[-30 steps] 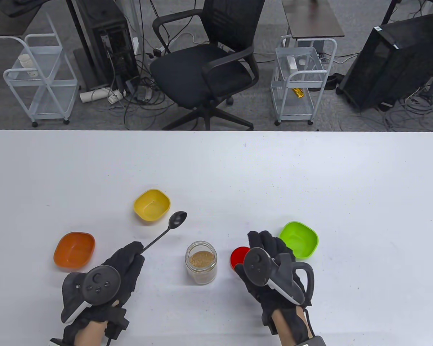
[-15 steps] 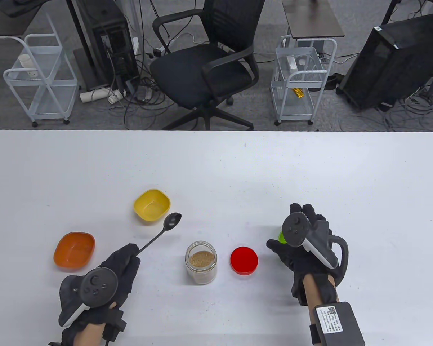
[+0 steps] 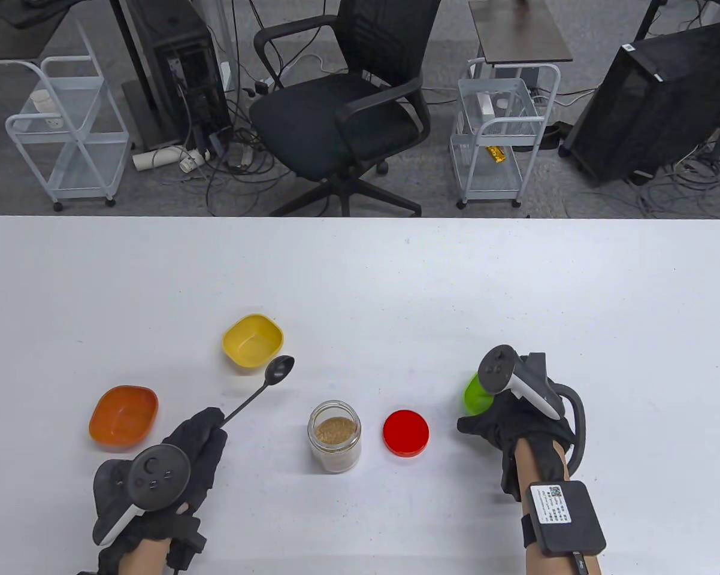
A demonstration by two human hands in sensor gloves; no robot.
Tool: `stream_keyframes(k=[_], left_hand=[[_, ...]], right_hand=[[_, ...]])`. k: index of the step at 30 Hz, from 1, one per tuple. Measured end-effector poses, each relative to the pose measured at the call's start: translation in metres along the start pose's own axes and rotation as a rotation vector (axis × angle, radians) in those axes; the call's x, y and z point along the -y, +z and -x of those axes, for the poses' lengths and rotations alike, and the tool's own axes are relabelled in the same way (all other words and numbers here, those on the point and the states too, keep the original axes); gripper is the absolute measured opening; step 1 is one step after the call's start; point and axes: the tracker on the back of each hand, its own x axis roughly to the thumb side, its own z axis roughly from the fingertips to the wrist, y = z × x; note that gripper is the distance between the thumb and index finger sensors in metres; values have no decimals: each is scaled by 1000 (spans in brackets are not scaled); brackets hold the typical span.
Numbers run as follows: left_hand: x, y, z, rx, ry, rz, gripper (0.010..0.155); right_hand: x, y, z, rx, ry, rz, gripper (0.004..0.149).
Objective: Scoop brown sugar granules from jar into dishes
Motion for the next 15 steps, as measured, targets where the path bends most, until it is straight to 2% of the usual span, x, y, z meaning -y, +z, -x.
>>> stream_keyframes(k=[8,15], left_hand=[[0,0,1,4,-1,10,47],[1,0,1,7,0,14,47]], right_hand=[[-3,-9,-2,-9,53,-7,119],[-2,-5,-9,29,94,80,115]])
